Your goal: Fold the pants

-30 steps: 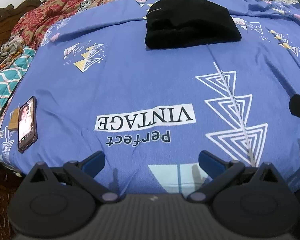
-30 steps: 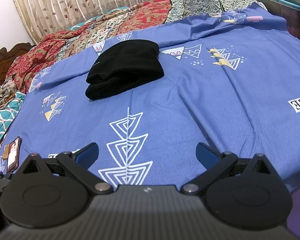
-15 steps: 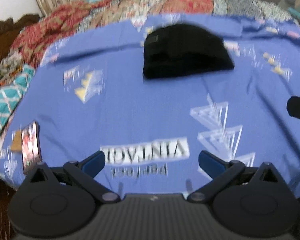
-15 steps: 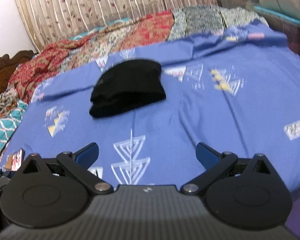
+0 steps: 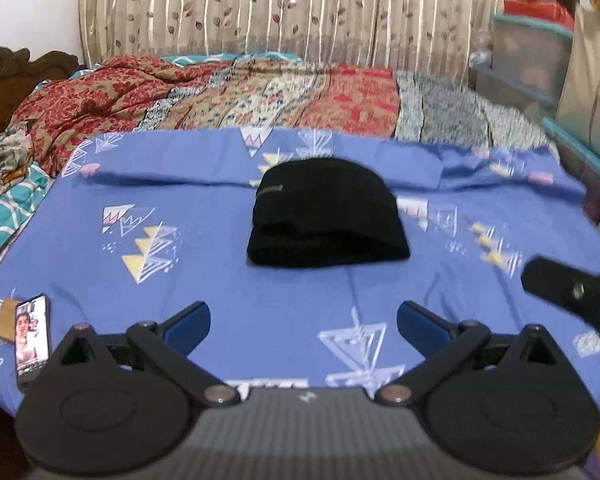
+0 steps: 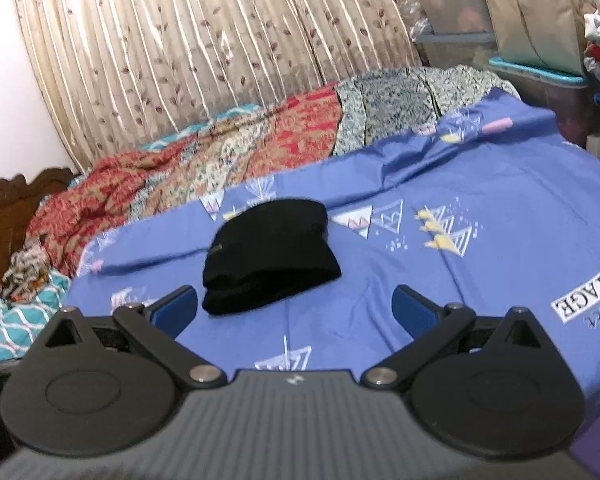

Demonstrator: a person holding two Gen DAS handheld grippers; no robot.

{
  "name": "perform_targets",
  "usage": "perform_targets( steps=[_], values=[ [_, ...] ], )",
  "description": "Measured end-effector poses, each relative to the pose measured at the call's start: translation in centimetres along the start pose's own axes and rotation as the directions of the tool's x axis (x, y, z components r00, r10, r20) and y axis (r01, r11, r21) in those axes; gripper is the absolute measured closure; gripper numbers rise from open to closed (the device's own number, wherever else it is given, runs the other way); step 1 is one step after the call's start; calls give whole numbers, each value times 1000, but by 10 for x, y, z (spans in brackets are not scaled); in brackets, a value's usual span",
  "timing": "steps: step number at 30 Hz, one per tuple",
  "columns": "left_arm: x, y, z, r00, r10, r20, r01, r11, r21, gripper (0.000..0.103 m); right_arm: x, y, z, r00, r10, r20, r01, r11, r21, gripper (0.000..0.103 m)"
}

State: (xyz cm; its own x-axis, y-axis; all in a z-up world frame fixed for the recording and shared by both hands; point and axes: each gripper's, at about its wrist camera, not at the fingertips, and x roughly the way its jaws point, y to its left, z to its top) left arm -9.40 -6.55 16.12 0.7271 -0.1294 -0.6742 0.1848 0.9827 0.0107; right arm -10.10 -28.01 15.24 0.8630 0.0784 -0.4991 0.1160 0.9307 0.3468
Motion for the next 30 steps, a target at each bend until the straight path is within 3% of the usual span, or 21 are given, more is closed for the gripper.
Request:
perform_targets(
  steps=[6,11,30],
  values=[
    [9,8,-16,997,44,-59,-43,999,11,0,8,6,-8,999,12,-41,-11,1000,3,0],
    [5,8,-17,995,95,-26,-94,995,30,0,4,13,-11,999,16,-35,-16,1000,-14,0],
    [2,10,-18,994,109,-4,-109,993,38,0,3,19,-15,999,29,-40,-30,999,-29,0]
  ],
)
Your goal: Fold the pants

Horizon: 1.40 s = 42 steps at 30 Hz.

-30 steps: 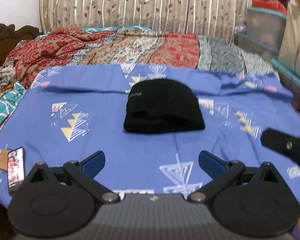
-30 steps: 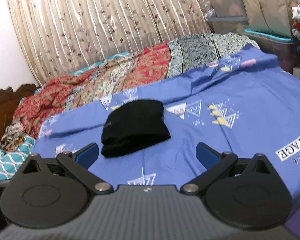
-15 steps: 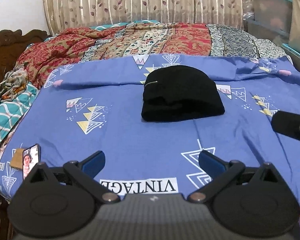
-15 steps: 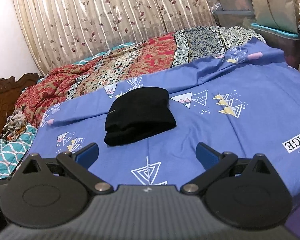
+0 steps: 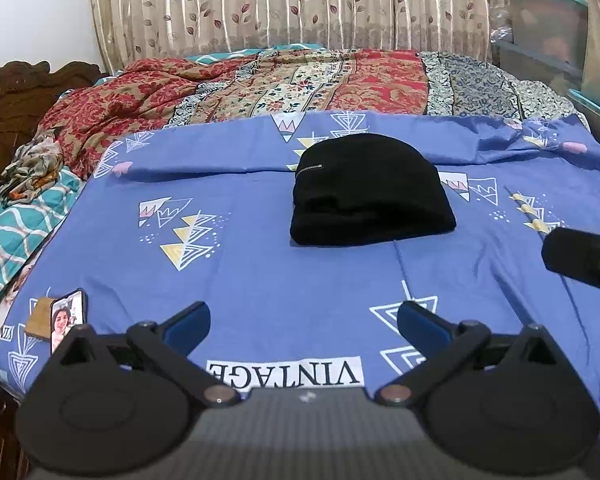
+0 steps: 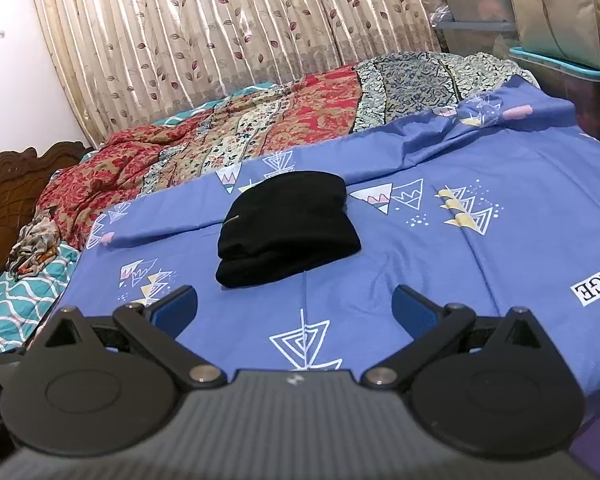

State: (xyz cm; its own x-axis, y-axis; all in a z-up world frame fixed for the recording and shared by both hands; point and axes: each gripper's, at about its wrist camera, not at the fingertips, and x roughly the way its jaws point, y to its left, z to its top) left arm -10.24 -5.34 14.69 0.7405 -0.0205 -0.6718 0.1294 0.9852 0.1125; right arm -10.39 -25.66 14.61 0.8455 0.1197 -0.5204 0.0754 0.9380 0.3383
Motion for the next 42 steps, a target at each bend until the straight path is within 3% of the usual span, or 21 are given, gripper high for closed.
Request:
perform_targets(
  steps=[17,42],
  values=[
    [9,2,-10,999,12,-42,-11,1000,10,0,1,1,-5,1000,4,-13,-4,1000,14,0],
    [11,1,-15,999,29,-31,-28,999,42,0,2,3,-11,1000,14,-18,-14,1000,18,0]
  ],
)
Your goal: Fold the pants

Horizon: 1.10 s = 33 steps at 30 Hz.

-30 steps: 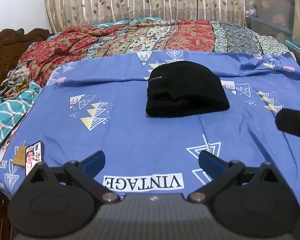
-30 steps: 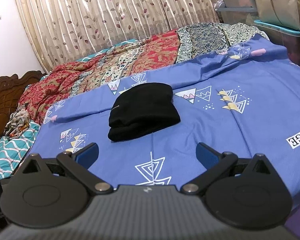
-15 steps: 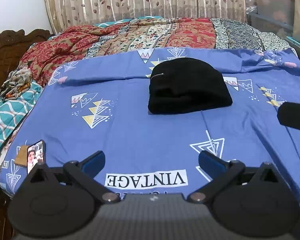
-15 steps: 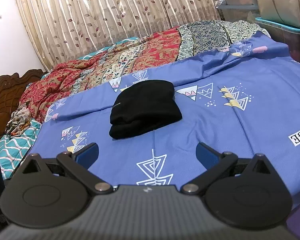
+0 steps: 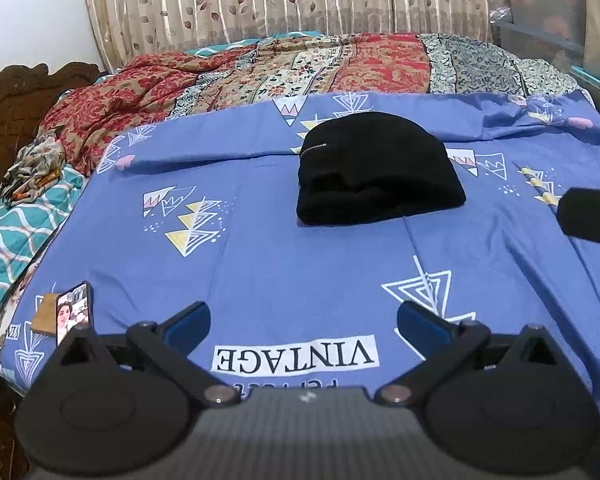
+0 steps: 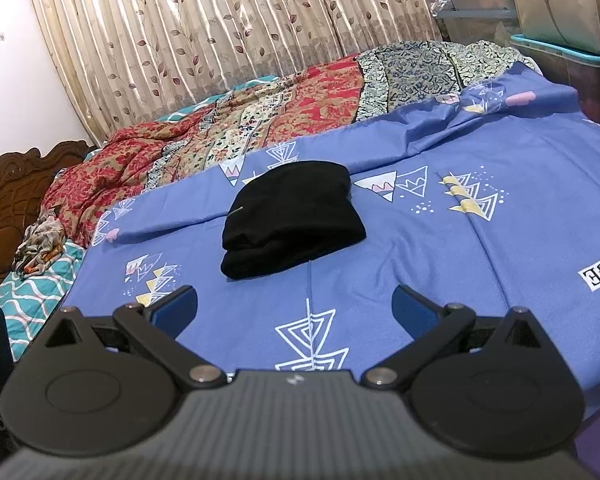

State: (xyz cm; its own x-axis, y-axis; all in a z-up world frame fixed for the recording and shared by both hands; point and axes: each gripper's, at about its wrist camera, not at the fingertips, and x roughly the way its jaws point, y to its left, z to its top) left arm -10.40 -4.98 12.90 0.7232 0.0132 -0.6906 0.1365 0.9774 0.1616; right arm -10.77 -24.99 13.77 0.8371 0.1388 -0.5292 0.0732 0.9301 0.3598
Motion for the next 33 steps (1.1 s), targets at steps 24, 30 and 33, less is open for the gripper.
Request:
perform_targets(
  steps=[24,30,33],
  values=[
    [4,1,-3,1000,18,-20,-18,1000,10,0,0,6,-1,1000,5,-6,-4,1000,2,0],
    [7,2,-4,999,23,-28,-22,1000,17,0,0,5,0,1000,5,-5,-5,1000,2,0],
    [8,1,-5,999,27,-33,-26,999,21,0,0,6,-1,1000,6,-5,-6,1000,3,0]
  ],
)
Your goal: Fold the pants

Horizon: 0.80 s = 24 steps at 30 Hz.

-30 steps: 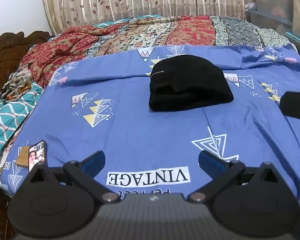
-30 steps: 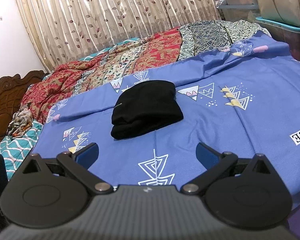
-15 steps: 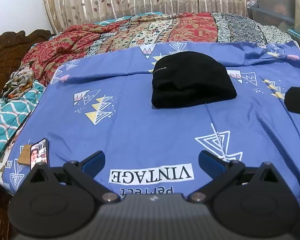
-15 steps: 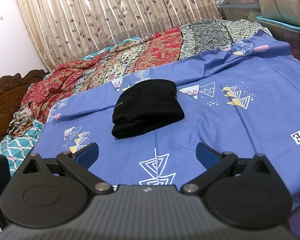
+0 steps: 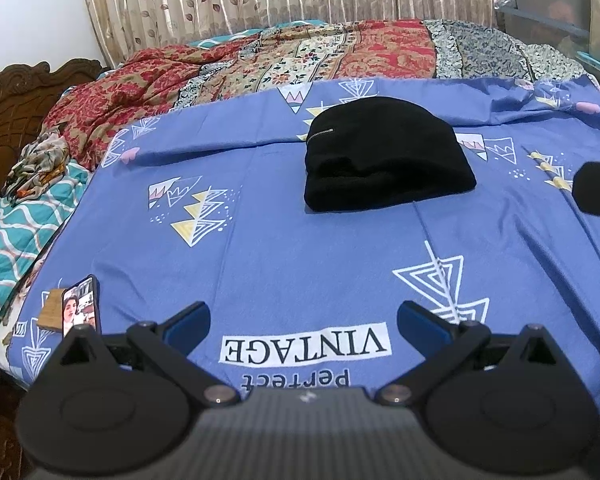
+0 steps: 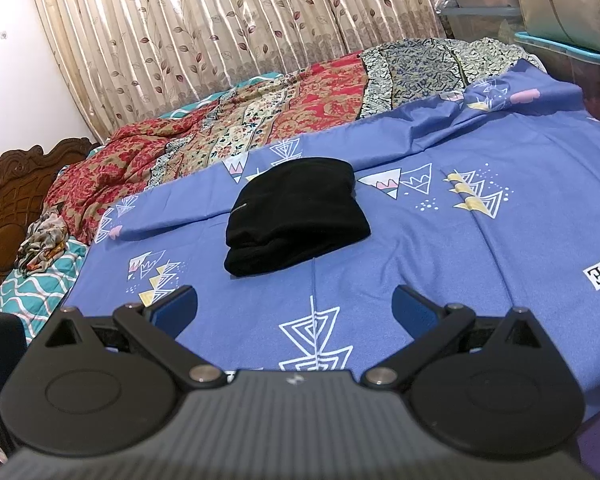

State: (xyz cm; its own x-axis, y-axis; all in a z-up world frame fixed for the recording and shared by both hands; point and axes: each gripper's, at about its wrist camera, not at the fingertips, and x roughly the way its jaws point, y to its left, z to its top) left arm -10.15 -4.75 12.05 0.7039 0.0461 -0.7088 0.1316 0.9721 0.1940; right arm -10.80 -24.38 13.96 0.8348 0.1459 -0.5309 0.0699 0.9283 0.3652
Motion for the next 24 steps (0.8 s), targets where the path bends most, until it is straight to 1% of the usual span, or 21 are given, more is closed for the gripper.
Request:
perform_targets(
  steps=[24],
  values=[
    [11,-2,-7,999,34,-42,-33,999,12,0,3,-2,-7,1000,1,-13,-1,1000,15,0]
  ],
)
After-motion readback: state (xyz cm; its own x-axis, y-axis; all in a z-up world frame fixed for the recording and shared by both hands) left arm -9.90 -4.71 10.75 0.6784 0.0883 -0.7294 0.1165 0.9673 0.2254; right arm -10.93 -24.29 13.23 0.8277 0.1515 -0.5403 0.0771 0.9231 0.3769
